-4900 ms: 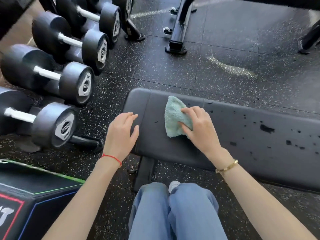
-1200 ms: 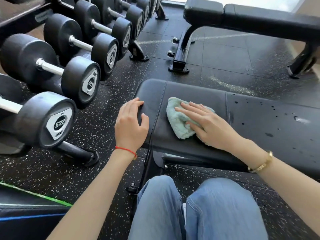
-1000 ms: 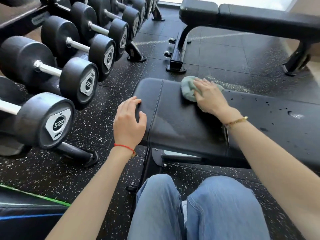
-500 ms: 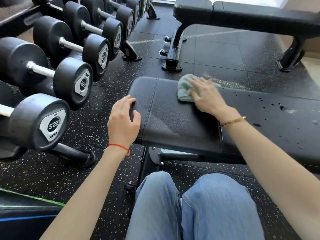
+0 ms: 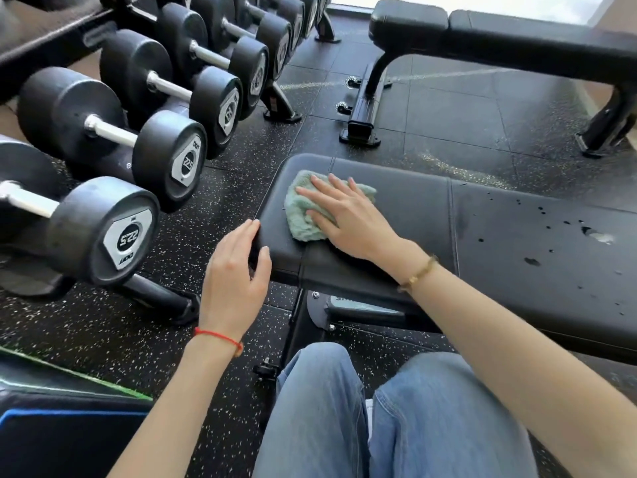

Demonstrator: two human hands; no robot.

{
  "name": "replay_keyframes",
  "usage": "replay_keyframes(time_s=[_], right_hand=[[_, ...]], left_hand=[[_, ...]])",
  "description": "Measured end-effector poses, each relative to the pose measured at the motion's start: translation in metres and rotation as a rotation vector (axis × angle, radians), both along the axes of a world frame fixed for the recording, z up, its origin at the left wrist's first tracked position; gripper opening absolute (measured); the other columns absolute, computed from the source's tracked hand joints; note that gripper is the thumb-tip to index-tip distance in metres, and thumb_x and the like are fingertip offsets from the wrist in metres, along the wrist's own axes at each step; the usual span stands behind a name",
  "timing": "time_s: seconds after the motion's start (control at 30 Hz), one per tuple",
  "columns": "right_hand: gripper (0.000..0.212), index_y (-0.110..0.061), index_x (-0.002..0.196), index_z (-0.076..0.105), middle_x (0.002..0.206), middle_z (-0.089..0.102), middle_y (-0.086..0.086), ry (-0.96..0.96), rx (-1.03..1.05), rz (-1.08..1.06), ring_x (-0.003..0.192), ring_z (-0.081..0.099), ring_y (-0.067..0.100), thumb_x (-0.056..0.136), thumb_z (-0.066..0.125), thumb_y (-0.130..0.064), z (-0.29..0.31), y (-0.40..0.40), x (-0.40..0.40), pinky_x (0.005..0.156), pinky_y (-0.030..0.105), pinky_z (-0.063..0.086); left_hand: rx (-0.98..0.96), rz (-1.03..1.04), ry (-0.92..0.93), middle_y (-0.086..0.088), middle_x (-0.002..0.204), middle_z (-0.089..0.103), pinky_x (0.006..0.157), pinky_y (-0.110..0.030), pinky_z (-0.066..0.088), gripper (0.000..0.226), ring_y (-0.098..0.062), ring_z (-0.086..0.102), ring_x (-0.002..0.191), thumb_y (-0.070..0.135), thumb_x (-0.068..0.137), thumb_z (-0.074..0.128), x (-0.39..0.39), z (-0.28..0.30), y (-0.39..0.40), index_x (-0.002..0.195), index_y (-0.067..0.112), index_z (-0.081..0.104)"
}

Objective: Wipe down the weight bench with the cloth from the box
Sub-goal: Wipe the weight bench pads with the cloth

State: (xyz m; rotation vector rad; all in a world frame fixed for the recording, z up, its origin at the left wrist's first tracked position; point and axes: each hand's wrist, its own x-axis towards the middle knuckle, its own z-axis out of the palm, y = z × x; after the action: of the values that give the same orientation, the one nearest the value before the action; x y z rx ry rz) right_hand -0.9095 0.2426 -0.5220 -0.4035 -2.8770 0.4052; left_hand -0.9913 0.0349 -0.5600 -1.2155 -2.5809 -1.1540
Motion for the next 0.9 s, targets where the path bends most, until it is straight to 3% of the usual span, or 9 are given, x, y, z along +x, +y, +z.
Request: replay_keyframes(time_s=[0.1,0.23,0.3,0.43,0.53,0.7,0.9], right_hand=[[0.045,-0.032,0.144,0.038,0.155,0.031,0.002,0.023,0.006,0.074,0.146,0.018,0.027,0.1,0.037,-0.039,0.0,-0.017,-0.001,0.12,0.047,0.008],[0.048,-0.033,0.147,0.031,0.156,0.027,-0.004,0.035,0.067,0.291,0.147,0.015,0.021,0.101,0.038,-0.04,-0.002,-0.034,0.062,0.121,0.041,0.007],[0.047,-0.031,0.147,0.033,0.157,0.026,-0.006,0.032,0.017,0.239,0.147,0.016,0.021,0.101,0.041,-0.034,-0.002,-0.02,0.059,0.121,0.043,0.01],[0.045,-0.031,0.145,0.038,0.156,0.027,-0.003,0.015,-0.035,0.039,0.147,0.017,0.027,0.1,0.04,-0.03,0.005,0.0,-0.025,0.12,0.046,0.006],[0.043,-0.031,0.143,0.041,0.155,0.031,0.002,0.012,0.012,0.102,0.146,0.019,0.03,0.1,0.039,-0.034,0.0,-0.02,-0.048,0.12,0.046,0.004],[0.043,-0.032,0.144,0.038,0.155,0.032,-0.004,0.065,0.029,0.312,0.146,0.02,0.021,0.101,0.038,-0.04,-0.003,-0.033,0.034,0.121,0.04,0.009],[0.045,-0.024,0.143,0.041,0.155,0.031,-0.001,0.017,-0.019,-0.053,0.145,0.02,0.03,0.098,0.044,-0.023,0.005,0.048,-0.007,0.119,0.043,0.008]], left_hand=[[-0.006,0.021,0.016,-0.007,0.143,0.052,0.116,-0.034,0.032,0.05,-0.018,0.044,0.135,0.029,0.096,0.048,0.008,-0.001,-0.007,0.141,0.007,0.05],[-0.01,0.003,0.025,-0.007,0.148,0.047,0.116,-0.038,0.033,0.054,-0.018,0.041,0.138,0.029,0.096,0.047,0.014,-0.006,-0.013,0.145,0.007,0.045],[-0.023,-0.023,0.044,-0.008,0.151,0.044,0.117,-0.037,0.03,0.055,-0.018,0.038,0.14,0.03,0.097,0.043,0.014,-0.008,-0.014,0.147,0.006,0.041],[-0.048,-0.04,0.068,-0.007,0.153,0.04,0.117,-0.04,0.03,0.056,-0.019,0.036,0.142,0.03,0.098,0.039,0.012,-0.01,-0.017,0.149,0.006,0.038],[-0.067,-0.04,0.068,-0.007,0.154,0.04,0.117,-0.043,0.031,0.058,-0.019,0.035,0.142,0.033,0.099,0.036,0.012,-0.011,-0.017,0.15,0.006,0.036],[-0.068,-0.06,0.078,-0.01,0.154,0.039,0.115,-0.047,0.033,0.058,-0.022,0.035,0.142,0.032,0.099,0.035,0.011,-0.014,-0.018,0.149,0.003,0.035],[-0.07,-0.059,0.091,-0.009,0.153,0.041,0.116,-0.045,0.032,0.056,-0.021,0.036,0.142,0.032,0.1,0.034,0.01,-0.011,-0.018,0.149,0.004,0.037]])
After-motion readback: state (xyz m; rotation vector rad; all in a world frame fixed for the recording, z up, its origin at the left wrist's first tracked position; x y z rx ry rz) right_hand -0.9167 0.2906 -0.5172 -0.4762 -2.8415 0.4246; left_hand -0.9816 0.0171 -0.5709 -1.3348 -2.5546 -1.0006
